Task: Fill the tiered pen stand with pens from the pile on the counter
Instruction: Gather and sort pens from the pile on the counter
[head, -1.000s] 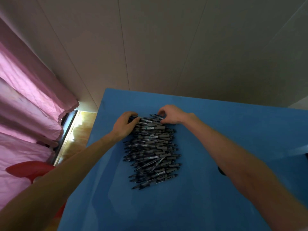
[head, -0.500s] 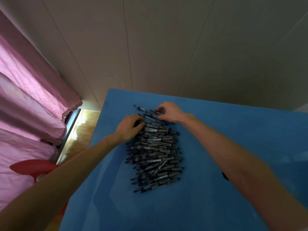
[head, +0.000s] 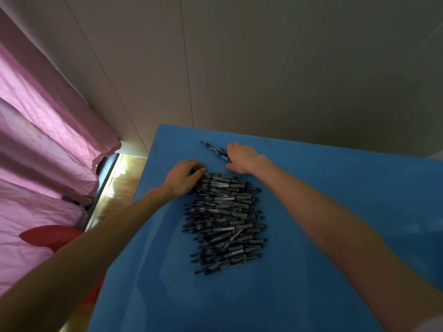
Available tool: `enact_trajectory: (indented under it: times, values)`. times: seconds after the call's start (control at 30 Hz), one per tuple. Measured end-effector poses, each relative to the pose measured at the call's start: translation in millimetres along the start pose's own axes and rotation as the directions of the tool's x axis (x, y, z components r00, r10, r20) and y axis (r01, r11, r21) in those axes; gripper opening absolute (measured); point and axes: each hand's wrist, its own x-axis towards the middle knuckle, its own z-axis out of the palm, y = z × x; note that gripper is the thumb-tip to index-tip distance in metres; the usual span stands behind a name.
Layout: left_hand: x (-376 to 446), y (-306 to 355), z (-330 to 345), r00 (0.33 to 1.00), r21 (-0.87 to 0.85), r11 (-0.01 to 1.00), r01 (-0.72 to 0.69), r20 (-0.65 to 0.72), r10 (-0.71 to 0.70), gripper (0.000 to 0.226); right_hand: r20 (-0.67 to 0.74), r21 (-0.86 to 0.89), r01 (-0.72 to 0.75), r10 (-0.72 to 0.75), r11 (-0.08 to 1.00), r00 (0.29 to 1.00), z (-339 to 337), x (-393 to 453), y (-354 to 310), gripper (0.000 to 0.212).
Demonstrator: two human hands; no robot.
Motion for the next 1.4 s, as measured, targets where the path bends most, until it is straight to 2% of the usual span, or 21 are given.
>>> enact_trajectory:
  times: [0.1,0.3,0.47,0.57,0.63,0.83,1.1,1.27,1.4]
  values:
    - [-4,-2,-3,0.999,-0.014,1.000,0.014,-0.030,-0.014,0.029,-0.002,0.012,-0.039,0.039,0.999,0.999,7,-7,2,0.045]
    - [-23,6,-5,0.994,-0.030,0.999,-0.012,-0.108,0.009,0.028,-0.001,0.073,-0.096,0.096,0.993,0.995,17,-34,22,0.037]
    - [-50,19,-2,0.979,0.025,0.997,-0.076,-0.186,0.079,0.025,-0.050,0.280,-0.148,0.168,0.949,0.985,35,-75,40,0.021]
    - [-71,31,6,0.960,0.093,0.980,-0.175,-0.205,0.191,0.023,-0.089,0.389,-0.191,0.243,0.901,0.966,53,-103,47,0.016]
    - [-83,35,12,0.955,0.135,0.967,-0.215,-0.179,0.238,0.024,-0.117,0.430,-0.206,0.281,0.879,0.953,61,-118,49,0.017]
    - [-103,37,21,0.969,0.243,0.947,-0.209,-0.077,0.233,0.037,-0.099,0.495,-0.226,0.313,0.839,0.944,74,-146,55,0.029]
    - [-101,42,11,0.966,0.346,0.907,-0.238,-0.014,0.259,0.040,-0.094,0.604,-0.202,0.321,0.771,0.942,79,-169,60,0.029]
    - [-96,48,8,0.985,0.297,0.940,-0.168,0.012,0.172,0.041,-0.090,0.668,-0.191,0.333,0.719,0.938,81,-172,65,0.028]
    - [-92,50,5,0.990,0.222,0.965,-0.137,0.016,0.137,0.031,-0.100,0.714,-0.171,0.340,0.679,0.935,81,-170,66,0.027]
